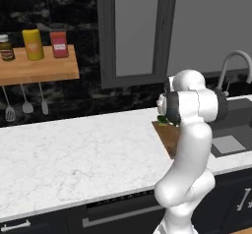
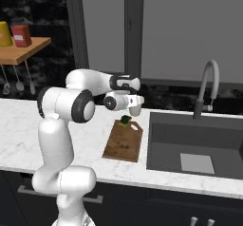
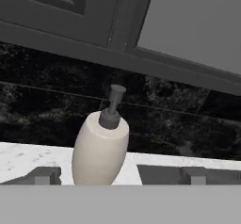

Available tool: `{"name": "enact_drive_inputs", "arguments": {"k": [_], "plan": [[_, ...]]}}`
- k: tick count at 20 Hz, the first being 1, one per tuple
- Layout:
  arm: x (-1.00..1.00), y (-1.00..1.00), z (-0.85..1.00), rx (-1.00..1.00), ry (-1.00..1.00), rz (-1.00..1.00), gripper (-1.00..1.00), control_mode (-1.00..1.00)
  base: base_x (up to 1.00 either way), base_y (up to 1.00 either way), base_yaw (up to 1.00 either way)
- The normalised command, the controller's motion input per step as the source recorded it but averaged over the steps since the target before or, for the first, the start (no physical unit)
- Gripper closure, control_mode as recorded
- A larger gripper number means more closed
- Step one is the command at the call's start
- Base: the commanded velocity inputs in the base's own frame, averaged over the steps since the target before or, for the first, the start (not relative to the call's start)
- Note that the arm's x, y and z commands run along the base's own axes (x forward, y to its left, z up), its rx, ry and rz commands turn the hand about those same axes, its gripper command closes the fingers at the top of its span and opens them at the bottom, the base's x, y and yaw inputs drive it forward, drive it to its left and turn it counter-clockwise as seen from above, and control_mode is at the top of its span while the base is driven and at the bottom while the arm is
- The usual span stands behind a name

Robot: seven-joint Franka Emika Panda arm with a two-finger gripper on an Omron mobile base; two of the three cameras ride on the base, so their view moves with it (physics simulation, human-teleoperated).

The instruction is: Pick up the sponge from the counter and clean the cutting board by briefly scrubbing or pressing down on the cutting board. Once finished, release the sponge.

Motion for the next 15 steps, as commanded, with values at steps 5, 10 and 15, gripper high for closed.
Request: {"name": "enact_drive_inputs", "arguments": {"k": [5, 10, 15], "plan": [[-0.95, 0.32, 1.00, 0.12, -0.29, -0.01, -1.00, -1.00, 0.00, 0.00, 0.00], [-0.97, 0.33, 1.00, -0.07, -0.36, 0.01, -1.00, -1.00, 0.00, 0.00, 0.00], [-1.00, 0.05, 1.00, 0.00, -0.08, 0.03, -1.00, -1.00, 0.00, 0.00, 0.00]]}}
